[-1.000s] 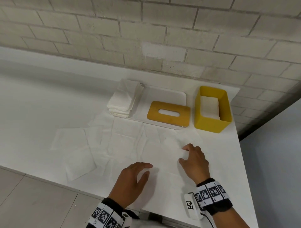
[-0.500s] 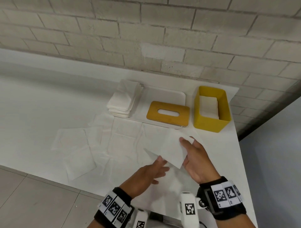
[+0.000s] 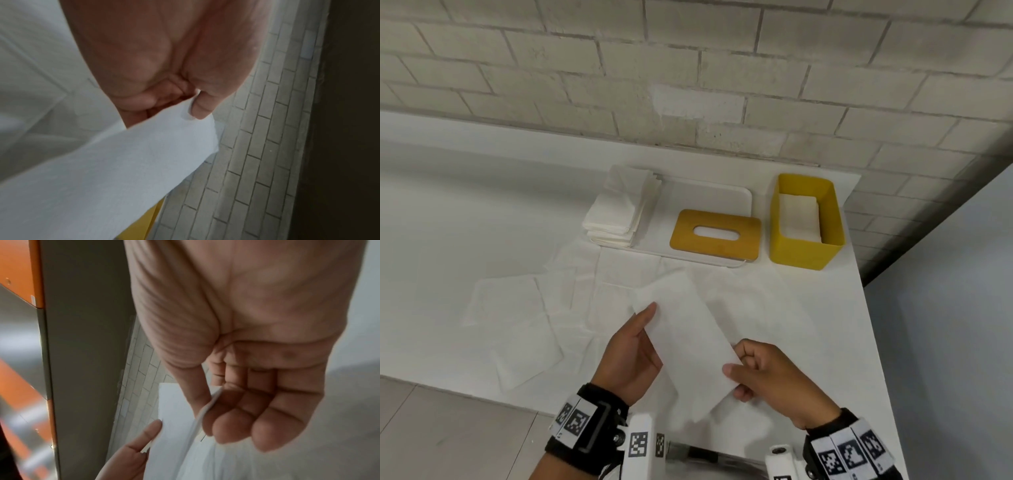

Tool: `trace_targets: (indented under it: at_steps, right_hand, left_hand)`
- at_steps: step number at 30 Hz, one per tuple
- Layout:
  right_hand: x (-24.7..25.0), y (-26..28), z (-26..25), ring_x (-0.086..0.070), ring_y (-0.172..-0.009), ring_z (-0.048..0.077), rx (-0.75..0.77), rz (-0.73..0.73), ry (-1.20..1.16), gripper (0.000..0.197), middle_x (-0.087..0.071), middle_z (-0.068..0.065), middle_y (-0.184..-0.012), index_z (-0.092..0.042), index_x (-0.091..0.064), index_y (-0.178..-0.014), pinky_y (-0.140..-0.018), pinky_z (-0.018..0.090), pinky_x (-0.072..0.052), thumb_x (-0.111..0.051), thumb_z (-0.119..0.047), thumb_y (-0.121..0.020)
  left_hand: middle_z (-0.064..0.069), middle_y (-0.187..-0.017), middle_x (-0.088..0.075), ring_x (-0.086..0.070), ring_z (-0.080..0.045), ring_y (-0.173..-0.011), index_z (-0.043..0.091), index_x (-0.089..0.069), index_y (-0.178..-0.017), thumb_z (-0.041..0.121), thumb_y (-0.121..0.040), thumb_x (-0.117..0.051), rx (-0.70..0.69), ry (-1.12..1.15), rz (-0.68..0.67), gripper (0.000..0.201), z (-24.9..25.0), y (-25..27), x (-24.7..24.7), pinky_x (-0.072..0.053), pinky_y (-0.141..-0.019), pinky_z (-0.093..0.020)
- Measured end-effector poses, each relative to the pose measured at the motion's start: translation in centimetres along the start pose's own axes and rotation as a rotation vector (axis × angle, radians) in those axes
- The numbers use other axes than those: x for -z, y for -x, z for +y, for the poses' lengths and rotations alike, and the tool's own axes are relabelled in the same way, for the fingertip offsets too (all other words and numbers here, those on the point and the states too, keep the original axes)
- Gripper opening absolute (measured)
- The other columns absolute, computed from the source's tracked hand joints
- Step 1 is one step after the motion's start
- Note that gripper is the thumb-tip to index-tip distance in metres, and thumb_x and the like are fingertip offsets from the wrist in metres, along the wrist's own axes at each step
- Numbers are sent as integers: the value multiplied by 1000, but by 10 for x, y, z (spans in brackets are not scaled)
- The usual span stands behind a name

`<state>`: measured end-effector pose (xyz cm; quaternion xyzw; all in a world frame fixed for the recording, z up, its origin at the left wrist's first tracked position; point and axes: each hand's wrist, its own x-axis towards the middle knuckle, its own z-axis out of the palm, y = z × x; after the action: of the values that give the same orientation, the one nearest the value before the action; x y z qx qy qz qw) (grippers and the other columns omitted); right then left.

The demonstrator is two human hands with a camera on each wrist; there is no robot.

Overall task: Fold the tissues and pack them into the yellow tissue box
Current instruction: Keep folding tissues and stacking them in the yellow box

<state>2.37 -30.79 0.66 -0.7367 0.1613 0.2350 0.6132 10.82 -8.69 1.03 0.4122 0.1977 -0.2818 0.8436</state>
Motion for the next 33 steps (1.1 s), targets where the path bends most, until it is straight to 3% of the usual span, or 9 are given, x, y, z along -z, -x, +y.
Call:
trace_targets:
  at_steps: [3,5,7,11,15,21,25,29,33]
  right_hand:
    - [10,-6,6,-72,-81,13,-31,-8,72,28,-70,10,-92,-9,-65,-108,-72,27,-52,-71,-32,-93]
    - [21,-17,8,-67,-92,11,-27,238,208,26,-69,2,-108,-24,-64,-111,-78,23,-49,-74,-34,-89]
    - [32,-31,7,-63,-102,16,-23,473,281,42,-61,2,-122,-26,-56,-124,-84,27,-46,-75,-34,-88]
    - [37,-66,-5,-50,-131,29,-98,467,300,78,-47,11,-144,-22,-34,-150,-108,39,-42,-75,-38,-86]
    - [39,-93,-13,-57,-122,27,-105,549,269,63,-59,8,-134,-22,-43,-144,-104,34,-44,-71,-29,-88]
    - [49,-90,-22,-65,-95,22,82,705,248,4,-67,-6,-87,-23,-67,-96,-81,27,-44,-67,-20,-93]
    - [57,-86,-23,-64,-88,18,132,767,315,10,-68,-9,-82,-24,-71,-86,-78,29,-46,-66,-25,-95]
    - [59,-85,-22,-64,-90,16,190,810,296,8,-69,-9,-86,-24,-70,-88,-78,26,-43,-67,-24,-95]
    - [59,-77,-35,-64,-86,5,400,827,32,5,-70,-10,-90,-23,-67,-93,-78,20,-46,-65,-21,-98]
  left_hand:
    - [-15,-129,-71,-73,-26,-110,9,-67,-134,28,-102,-56,-9,17,13,39,-4,1,2,-64,-85,-39]
    - [-14,-127,-72,-74,-27,-108,10,-68,-132,28,-103,-55,-25,20,20,37,-6,2,3,-64,-81,-38]
    - [-14,-127,-73,-74,-27,-108,12,-68,-131,28,-103,-54,-47,14,19,35,-5,3,4,-65,-79,-38]
    - [-13,-129,-71,-71,-28,-115,14,-65,-136,27,-104,-52,-80,-56,19,36,-2,3,6,-59,-92,-43]
    - [-13,-130,-71,-69,-29,-119,13,-63,-137,25,-105,-51,-103,-91,30,36,1,4,7,-51,-99,-46]
    - [-11,-129,-72,-67,-29,-122,15,-62,-138,28,-107,-48,-135,-159,46,36,11,3,11,-48,-107,-49]
    - [-10,-127,-73,-70,-26,-118,15,-62,-138,29,-107,-47,-156,-211,43,36,14,0,8,-51,-100,-45]
    - [-10,-129,-72,-69,-27,-120,15,-61,-138,29,-108,-45,-168,-248,37,37,15,-3,4,-49,-107,-48]
    - [-7,-128,-73,-69,-25,-119,16,-62,-137,30,-108,-44,-191,-289,30,36,20,-7,-2,-49,-107,-48]
